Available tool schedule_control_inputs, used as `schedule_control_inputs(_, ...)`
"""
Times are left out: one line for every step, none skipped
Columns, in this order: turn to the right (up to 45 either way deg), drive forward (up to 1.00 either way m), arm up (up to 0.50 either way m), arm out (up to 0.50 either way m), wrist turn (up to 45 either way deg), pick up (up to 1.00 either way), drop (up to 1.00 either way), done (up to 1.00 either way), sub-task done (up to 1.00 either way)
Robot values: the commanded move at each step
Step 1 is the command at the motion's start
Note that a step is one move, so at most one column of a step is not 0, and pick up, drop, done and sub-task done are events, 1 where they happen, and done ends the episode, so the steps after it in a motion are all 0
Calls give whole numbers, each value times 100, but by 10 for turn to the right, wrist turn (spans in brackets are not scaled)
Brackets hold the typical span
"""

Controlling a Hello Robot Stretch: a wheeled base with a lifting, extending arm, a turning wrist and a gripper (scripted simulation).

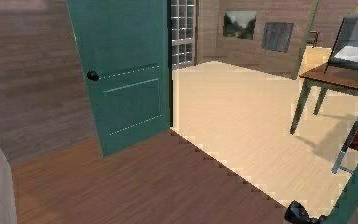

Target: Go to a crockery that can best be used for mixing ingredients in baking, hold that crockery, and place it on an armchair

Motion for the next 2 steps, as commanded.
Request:
schedule_control_inputs(0,25,0,0,0,0,0,0,0)
schedule_control_inputs(-30,0,0,0,0,0,0,0,0)
